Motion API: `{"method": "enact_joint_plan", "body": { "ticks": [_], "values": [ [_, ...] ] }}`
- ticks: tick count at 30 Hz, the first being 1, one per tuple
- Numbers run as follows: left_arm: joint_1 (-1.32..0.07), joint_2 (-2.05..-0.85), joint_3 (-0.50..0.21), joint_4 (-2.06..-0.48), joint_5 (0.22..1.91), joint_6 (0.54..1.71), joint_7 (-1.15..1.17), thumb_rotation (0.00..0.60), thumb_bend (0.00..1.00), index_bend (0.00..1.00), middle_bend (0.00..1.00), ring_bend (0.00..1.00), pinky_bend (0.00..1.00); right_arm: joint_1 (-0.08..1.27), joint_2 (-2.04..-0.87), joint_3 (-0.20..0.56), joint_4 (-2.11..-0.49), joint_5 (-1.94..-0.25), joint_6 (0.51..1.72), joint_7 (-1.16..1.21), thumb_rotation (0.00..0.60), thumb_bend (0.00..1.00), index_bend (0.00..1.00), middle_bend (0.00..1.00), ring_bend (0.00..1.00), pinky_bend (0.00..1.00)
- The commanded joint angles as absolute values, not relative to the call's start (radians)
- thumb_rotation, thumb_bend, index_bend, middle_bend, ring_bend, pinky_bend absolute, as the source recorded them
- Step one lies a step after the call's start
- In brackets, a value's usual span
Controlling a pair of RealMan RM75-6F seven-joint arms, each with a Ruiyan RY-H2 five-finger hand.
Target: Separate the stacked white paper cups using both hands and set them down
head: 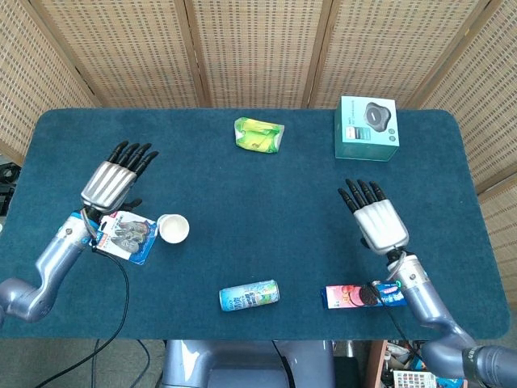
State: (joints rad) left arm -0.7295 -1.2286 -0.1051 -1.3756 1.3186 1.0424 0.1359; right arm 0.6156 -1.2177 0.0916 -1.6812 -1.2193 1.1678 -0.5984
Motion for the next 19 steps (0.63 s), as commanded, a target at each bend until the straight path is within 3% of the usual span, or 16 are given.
{"method": "enact_joint_plan", "body": {
  "ticks": [1,12,19],
  "values": [
    [-0.593,-1.147,-0.105,-1.472,1.294,1.186,0.064,0.6,0.22,0.0,0.0,0.0,0.0,0.537,-1.176,0.059,-1.7,-1.319,1.266,-0.496,0.6,0.0,0.06,0.01,0.02,0.08],
    [-0.339,-1.073,-0.077,-1.673,1.269,1.475,0.05,0.6,0.19,0.0,0.0,0.0,0.0,0.316,-1.187,-0.026,-1.585,-1.529,1.554,-0.212,0.6,0.0,0.06,0.0,0.0,0.0],
    [-0.24,-1.05,-0.035,-1.774,1.316,1.573,0.079,0.6,0.19,0.0,0.0,0.0,0.0,0.231,-1.219,-0.039,-1.518,-1.588,1.669,-0.136,0.6,0.0,0.06,0.0,0.0,0.0]
  ]
}}
